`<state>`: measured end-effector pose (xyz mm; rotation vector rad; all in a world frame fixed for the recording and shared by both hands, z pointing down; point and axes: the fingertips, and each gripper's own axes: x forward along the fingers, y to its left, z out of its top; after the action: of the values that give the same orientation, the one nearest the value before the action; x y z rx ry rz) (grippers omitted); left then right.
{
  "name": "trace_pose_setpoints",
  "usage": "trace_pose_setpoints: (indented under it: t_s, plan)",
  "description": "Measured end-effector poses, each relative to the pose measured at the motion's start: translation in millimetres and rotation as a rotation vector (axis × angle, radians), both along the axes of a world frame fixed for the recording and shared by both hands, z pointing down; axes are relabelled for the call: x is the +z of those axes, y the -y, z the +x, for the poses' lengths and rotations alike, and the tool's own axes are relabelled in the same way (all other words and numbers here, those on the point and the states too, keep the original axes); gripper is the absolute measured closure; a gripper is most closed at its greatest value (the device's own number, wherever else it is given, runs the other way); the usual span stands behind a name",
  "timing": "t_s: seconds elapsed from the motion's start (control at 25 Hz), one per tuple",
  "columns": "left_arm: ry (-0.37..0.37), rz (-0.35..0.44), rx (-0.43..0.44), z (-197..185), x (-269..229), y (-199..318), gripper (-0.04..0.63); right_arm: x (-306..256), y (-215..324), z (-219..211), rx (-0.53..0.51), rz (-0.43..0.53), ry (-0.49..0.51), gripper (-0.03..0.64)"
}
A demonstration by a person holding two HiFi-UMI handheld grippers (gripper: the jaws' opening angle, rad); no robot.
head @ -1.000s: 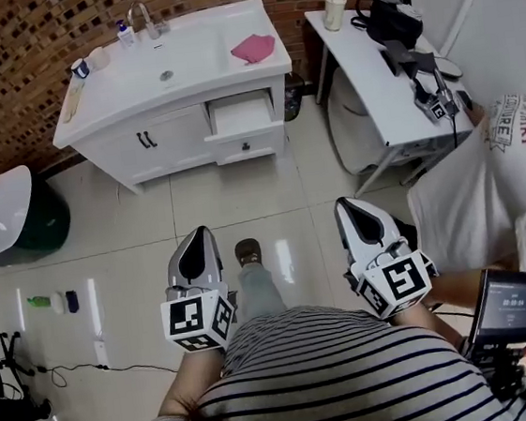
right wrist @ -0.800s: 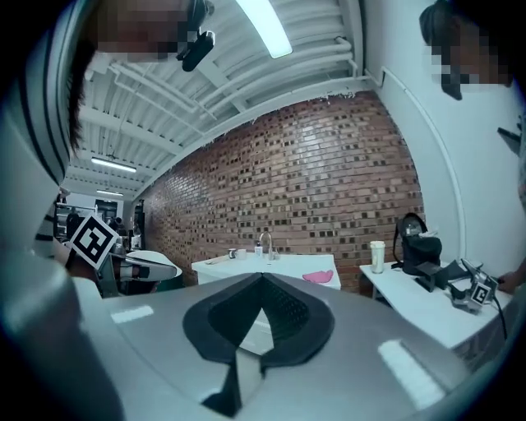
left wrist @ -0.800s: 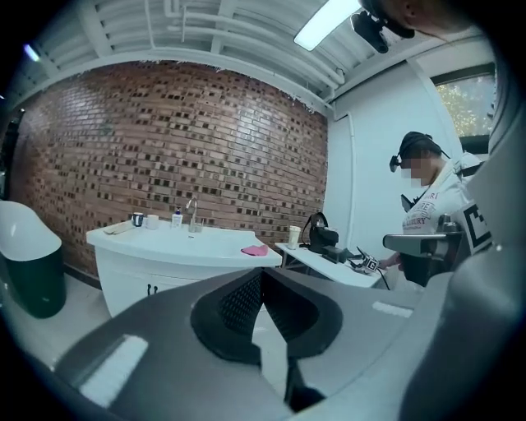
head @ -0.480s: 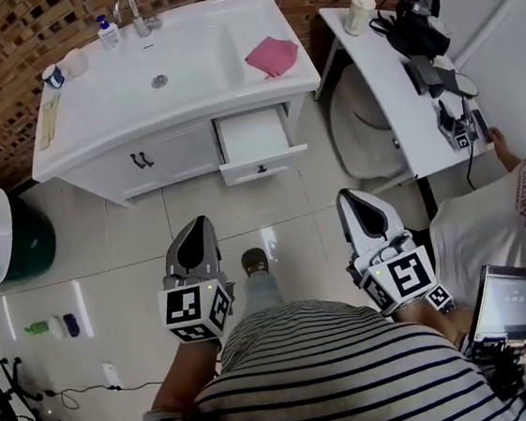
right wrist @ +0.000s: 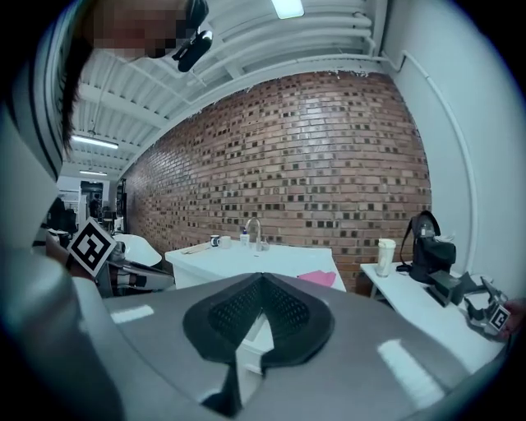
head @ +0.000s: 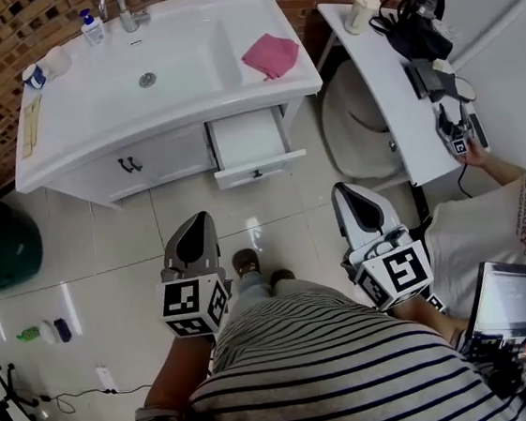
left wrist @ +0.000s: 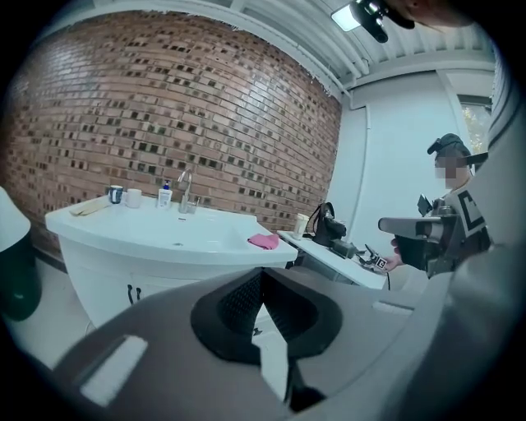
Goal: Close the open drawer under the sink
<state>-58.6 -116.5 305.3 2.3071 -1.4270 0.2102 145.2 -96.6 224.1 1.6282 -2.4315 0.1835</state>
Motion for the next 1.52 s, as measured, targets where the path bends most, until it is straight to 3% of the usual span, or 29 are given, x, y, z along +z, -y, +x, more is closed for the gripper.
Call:
trace_pose_setpoints:
  t_s: [0.36, 0.52, 0.72, 1.2, 1.52]
  plan:
    - [0.023, 0.000, -0.030, 8.7, -3.8, 7.2, 0.580, 5.7, 31.3, -8.9, -0.076, 0.012, 0.028, 0.617]
    - [0.033, -0.014, -0.020, 23.4, 10.4, 6.2, 0.580, 33.9, 36.3, -6.8, -0.087, 0.000, 0.050, 0.617]
    - [0.024, -0.027, -0.002, 38.2, 47.1, 9.1, 0.580, 93.8, 45.4, -6.6, -0.085, -0.045, 0.051, 0.617]
    - [0.052, -0.065, 0.046, 59.3, 202.5, 24.2, 0.580, 296.1, 90.9, -10.7, -0.047, -0.144, 0.017, 0.617]
    - [0.041, -0.090, 0.050, 59.3, 247.1, 34.5, 0.580, 369.6, 122.8, -16.4, -0.006, -0.197, -0.009, 0.617]
